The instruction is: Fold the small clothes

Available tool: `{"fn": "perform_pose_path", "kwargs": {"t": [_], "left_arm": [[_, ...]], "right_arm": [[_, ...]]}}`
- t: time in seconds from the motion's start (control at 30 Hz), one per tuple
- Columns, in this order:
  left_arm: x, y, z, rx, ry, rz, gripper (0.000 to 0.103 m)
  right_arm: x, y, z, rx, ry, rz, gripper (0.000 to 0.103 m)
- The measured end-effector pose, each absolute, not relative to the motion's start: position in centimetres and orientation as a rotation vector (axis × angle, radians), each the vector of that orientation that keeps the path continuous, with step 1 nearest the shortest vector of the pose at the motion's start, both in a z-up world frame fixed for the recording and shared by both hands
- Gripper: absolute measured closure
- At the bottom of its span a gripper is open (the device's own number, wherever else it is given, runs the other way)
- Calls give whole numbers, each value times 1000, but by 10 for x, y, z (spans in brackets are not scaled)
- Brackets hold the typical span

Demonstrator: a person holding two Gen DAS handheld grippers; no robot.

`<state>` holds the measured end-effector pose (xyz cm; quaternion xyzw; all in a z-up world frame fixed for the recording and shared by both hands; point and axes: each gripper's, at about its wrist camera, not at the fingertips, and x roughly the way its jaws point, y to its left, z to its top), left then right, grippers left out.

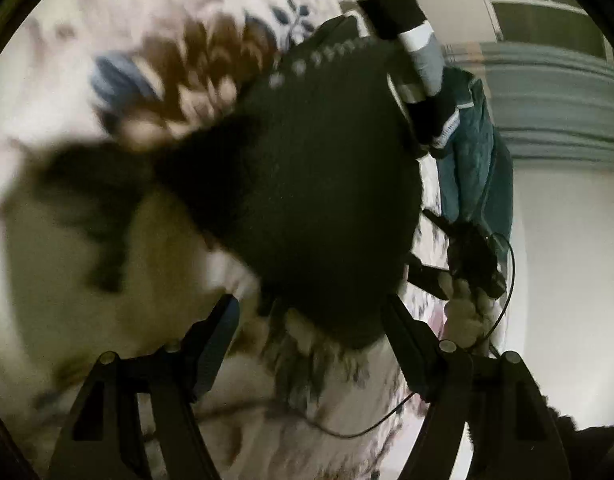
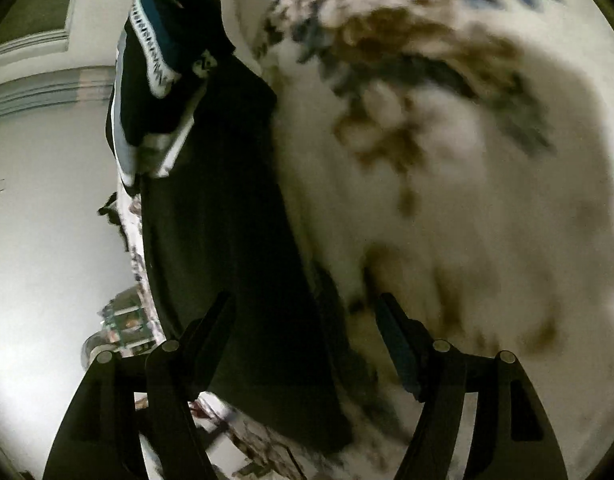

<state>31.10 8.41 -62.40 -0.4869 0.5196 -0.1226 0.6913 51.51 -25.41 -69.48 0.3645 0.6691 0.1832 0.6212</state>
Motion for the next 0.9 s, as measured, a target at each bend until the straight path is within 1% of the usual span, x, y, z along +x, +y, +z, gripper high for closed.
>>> {"fn": "perform_pose_path", "kwargs": {"t": [0.13, 0.2, 0.27, 0.33, 0.37, 0.4, 0.47, 0.5, 0.57, 0.73, 0.9], "left_arm": [[328, 74, -646, -1126, 1096, -156, 31], [332, 72, -644, -1170, 1033, -79, 28], [334, 70, -640, -1205, 980, 10, 28], [335, 71, -638, -1236, 929, 69, 30], [337, 72, -636, -1245, 895, 93, 44], [340, 75, -632, -1225, 888, 128, 72], [348, 81, -630, -1212, 887, 117, 79], [351, 86, -623, -1193, 890, 98, 80], [355, 93, -611, -1157, 910, 53, 82], [374, 117, -569, -1015, 1036, -118, 82], [381, 113, -546, -881, 1220, -360, 81]], "right_arm": [[559, -232, -727, 976, 1565, 607, 29], [573, -221, -733, 969, 1562, 625, 29], [586, -207, -738, 967, 1564, 644, 29], [592, -197, -742, 969, 1560, 640, 29], [594, -192, -741, 959, 1552, 625, 32], [593, -189, -739, 946, 1547, 609, 47], [588, -185, -737, 926, 1547, 578, 72], [583, -187, -733, 939, 1529, 572, 78], [567, -196, -721, 1004, 1498, 550, 82], [481, -217, -684, 1118, 1460, 454, 84], [344, -233, -666, 1248, 1466, 262, 85]]}}
